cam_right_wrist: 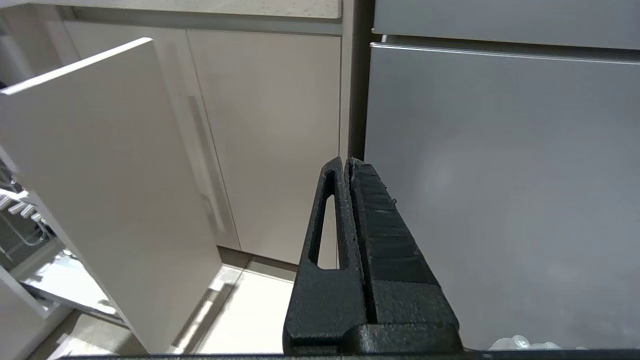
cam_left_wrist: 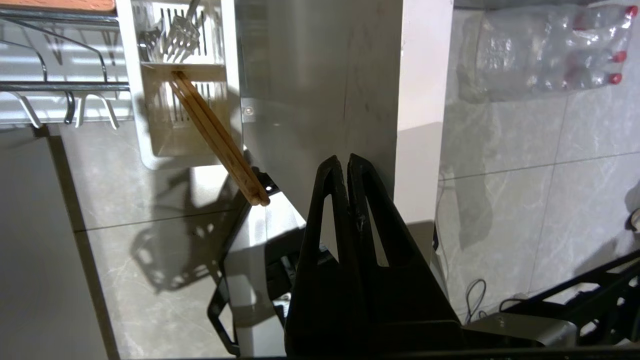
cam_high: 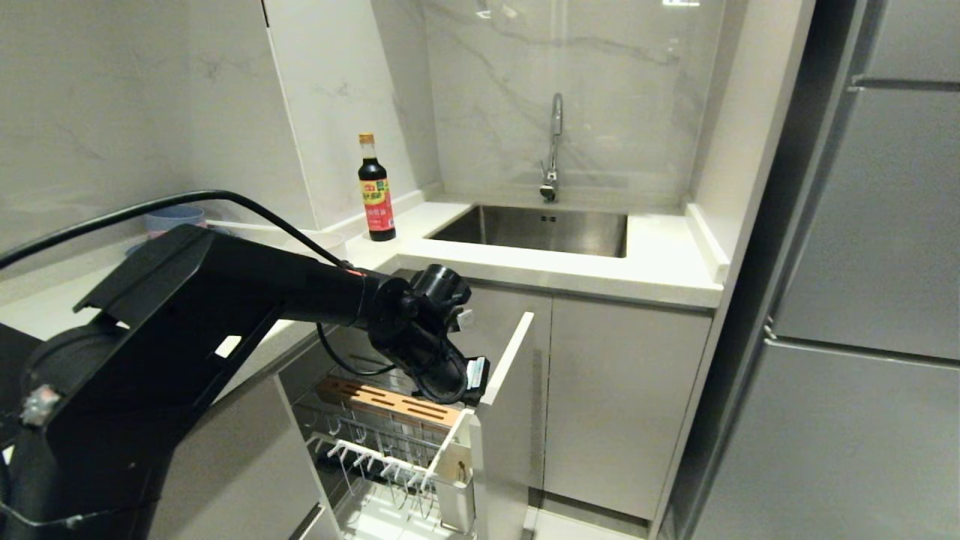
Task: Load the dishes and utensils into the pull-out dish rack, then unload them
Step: Open the cupboard
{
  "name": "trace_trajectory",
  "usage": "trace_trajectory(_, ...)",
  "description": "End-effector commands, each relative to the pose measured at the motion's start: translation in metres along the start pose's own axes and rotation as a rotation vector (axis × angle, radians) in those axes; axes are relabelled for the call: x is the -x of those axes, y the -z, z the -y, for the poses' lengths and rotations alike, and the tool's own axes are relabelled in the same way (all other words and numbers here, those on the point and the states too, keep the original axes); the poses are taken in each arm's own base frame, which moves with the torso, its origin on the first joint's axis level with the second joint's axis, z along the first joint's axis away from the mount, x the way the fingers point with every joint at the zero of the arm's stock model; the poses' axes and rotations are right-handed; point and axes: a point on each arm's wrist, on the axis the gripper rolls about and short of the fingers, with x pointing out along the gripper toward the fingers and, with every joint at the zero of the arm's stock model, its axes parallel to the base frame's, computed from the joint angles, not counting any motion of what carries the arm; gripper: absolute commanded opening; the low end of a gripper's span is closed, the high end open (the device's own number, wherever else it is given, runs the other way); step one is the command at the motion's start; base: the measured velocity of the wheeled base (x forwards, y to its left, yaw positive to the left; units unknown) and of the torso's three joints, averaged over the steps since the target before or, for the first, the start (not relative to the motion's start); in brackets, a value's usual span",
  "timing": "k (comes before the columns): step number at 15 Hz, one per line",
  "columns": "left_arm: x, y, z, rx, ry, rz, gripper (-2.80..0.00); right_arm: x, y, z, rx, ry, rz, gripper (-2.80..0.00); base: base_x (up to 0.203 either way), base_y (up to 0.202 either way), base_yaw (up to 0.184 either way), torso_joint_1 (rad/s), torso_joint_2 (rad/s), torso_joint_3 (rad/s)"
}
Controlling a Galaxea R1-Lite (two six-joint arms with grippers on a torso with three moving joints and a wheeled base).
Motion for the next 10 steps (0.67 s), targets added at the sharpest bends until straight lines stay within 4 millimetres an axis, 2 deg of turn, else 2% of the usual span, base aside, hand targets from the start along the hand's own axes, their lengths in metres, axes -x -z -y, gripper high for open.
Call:
trace_trajectory(1,0.000,0.003,0.010,-0.011,0.013,-0.006,-2.80,0.000,0.000,0.000,0.000,-0.001,0.001,-2.80,0.000,0.000,0.000,0.000,0.00,0.000)
trace_trajectory(6,-0.004,0.009,0.028,-0.049,0.030,-0.019,-2.80,0.000,0.000,0.000,0.000,-0.001,0.000,-2.80,0.000,0.000,0.000,0.000,0.00,0.000)
trace_trajectory(10,-0.006,0.010,0.030,-0.045,0.029,-0.024,-2.80,0.000,0.000,0.000,0.000,-0.001,0.002,-2.80,0.000,0.000,0.000,0.000,0.00,0.000)
